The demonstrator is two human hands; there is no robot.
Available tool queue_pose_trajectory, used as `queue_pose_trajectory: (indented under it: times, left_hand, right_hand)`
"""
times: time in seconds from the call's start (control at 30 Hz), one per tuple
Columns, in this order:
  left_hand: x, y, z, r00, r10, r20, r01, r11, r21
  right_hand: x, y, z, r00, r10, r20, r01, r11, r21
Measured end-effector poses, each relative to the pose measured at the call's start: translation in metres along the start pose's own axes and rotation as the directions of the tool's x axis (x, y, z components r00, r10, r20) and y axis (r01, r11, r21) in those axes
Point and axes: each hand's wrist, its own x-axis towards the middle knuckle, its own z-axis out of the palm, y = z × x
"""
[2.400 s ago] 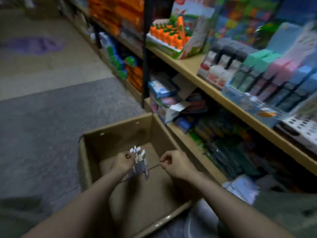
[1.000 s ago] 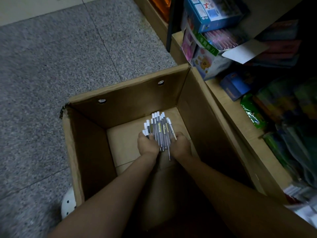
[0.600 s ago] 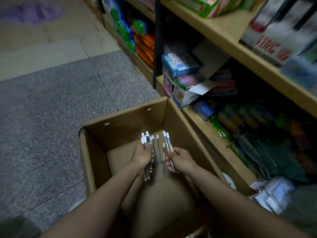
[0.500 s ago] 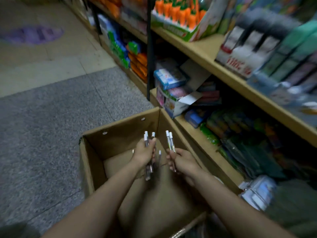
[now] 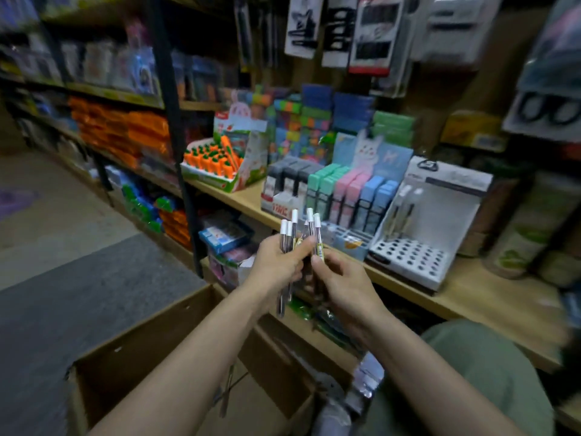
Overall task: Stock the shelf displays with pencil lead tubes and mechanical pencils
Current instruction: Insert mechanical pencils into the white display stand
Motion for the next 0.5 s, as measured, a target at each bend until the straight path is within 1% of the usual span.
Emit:
queue_pose_trajectory:
  times: [0.1,0.13,0.2,0.27,0.33,0.4,0.5]
  left_hand:
    - [0.002,0.012,0.025,0.998,0.017,0.067,-0.019,0.999,0.026]
    - [0.003,0.016,0.032,0.996,0.015,0.083,-0.018,0.999,0.037]
    - [0.008,0.02,0.043,0.998,0.015,0.067,-0.018,0.998,0.057]
    - [0.013,0.023,0.053,0.998,0.028,0.05,-0.03,0.999,0.043]
    - [0.016,0.024,0.063,0.998,0.032,0.054,-0.035,0.998,0.049]
    - [0.018,0.025,0.073,0.998,0.027,0.057,-0.031,0.996,0.084]
    - [0.021,0.023,0.085,0.996,0.034,0.082,-0.045,0.99,0.136]
  right_hand:
    - [-0.003,-0.009,-0.031,0.995,-0.103,-0.017,0.1,0.989,-0.112]
    - [-0.003,-0.01,-0.042,0.989,-0.142,-0.045,0.133,0.978,-0.163]
    - [0.001,-0.013,-0.068,0.962,-0.214,-0.171,0.174,0.959,-0.225]
    - [0.005,-0.016,-0.094,0.919,-0.251,-0.305,0.172,0.95,-0.262]
    - [0.011,-0.019,-0.116,0.895,-0.259,-0.364,0.151,0.942,-0.3]
    - [0.018,-0.023,-0.13,0.886,-0.258,-0.385,0.159,0.949,-0.271]
    - [0.031,-0.033,-0.138,0.876,-0.254,-0.41,0.197,0.964,-0.178]
